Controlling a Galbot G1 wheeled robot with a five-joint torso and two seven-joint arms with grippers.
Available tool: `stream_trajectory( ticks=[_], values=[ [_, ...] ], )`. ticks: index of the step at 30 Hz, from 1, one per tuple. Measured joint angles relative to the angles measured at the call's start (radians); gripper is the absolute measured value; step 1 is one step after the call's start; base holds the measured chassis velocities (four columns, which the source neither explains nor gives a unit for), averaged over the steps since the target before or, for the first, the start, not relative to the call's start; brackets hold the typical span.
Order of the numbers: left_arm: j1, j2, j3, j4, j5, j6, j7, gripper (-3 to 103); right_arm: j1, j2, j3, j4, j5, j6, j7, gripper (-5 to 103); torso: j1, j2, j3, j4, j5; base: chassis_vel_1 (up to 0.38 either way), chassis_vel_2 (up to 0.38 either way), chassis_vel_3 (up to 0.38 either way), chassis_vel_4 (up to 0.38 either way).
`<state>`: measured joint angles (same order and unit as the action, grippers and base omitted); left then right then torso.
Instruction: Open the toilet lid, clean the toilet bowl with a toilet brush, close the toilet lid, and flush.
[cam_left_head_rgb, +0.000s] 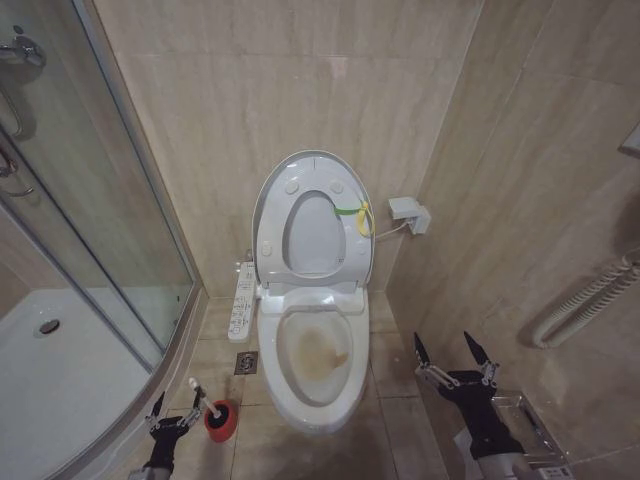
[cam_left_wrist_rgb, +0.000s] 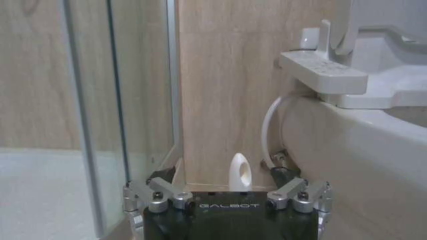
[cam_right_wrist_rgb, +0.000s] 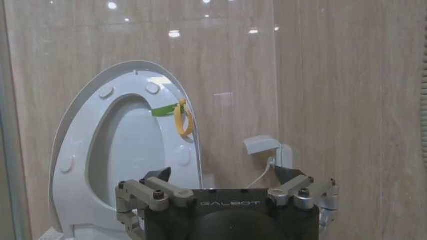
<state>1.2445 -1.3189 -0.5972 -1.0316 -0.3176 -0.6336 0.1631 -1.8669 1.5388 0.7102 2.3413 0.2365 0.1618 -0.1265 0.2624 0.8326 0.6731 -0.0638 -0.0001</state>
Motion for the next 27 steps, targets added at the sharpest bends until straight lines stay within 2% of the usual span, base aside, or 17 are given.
stream_trajectory(
  ticks=[15,27],
  values=[
    [-0.109,-0.015,0.023,0.113,0.006,0.015,0.058,96,0.000,0.000,0.000,0.000,0.000,0.000,0.000,100,0.000,0.000,0.000,0.0001,0.0001,0.000,0.000,0.000,0.000],
    [-0.114,-0.015,0.022,0.133,0.002,0.017,0.075,94,0.000,0.000,0.000,0.000,0.000,0.000,0.000,100,0.000,0.000,0.000,0.0002,0.0001,0.000,0.000,0.000,0.000]
  ],
)
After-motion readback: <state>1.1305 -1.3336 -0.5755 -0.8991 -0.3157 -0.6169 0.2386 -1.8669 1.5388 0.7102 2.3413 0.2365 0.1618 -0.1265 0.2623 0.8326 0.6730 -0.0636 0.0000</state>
